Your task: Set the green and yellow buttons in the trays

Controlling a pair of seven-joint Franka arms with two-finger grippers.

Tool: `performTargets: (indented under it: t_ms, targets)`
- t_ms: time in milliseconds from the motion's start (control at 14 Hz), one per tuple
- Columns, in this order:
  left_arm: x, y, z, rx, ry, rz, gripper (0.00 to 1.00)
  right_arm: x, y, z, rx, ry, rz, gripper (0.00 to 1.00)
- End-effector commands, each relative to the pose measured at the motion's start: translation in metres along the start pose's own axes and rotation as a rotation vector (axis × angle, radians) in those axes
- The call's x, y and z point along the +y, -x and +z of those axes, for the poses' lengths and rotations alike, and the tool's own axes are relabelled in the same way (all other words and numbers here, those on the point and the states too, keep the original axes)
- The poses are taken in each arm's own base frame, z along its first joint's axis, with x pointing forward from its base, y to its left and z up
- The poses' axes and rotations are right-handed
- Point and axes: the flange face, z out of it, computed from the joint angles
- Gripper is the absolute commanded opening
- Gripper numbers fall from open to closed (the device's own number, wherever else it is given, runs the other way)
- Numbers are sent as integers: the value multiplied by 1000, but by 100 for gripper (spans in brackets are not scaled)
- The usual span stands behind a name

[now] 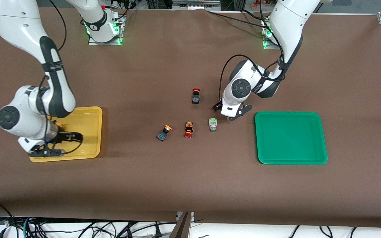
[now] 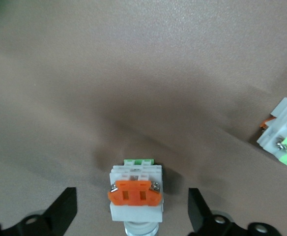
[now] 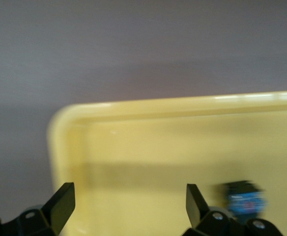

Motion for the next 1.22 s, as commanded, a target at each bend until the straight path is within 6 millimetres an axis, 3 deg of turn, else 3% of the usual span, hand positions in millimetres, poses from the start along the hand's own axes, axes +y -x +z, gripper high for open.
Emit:
performTargets:
  t_ms: [0, 143, 215, 358, 573, 645, 788, 860, 1003, 1075, 1147]
  targets:
    - [1, 4, 0, -3, 1, 18, 38, -78, 1, -3, -2, -32, 142, 100]
    - [0, 4, 2, -7, -8, 19, 7, -151, 8, -1, 4, -36, 258, 100]
    - [0, 3, 1, -6, -8, 21, 0, -185, 13, 4, 6, -34, 312, 100]
    - [-1, 5, -18, -3, -8, 58, 0, -245, 17, 9, 26, -43, 404, 100]
    - [-1, 1, -87, 0, -23, 134, 0, -305, 28, 25, 64, -68, 486, 100]
    - [-6, -15, -112, 8, -37, 185, 0, -322, 35, 36, 79, -77, 506, 100]
    - [-27, -68, -157, 51, -74, 295, 0, -341, 44, 54, 101, -92, 520, 100]
    - [-39, -93, -165, 61, -87, 357, 0, -345, 47, 61, 98, -87, 525, 100]
    - [-72, -145, -163, 68, -100, 454, 0, -352, 53, 70, 95, -83, 514, 100]
    - [-85, -173, -156, 65, -85, 475, 0, -358, 58, 72, 94, -81, 503, 82]
    - [-95, -191, -145, 51, -74, 508, 0, -362, 60, 73, 94, -79, 483, 31]
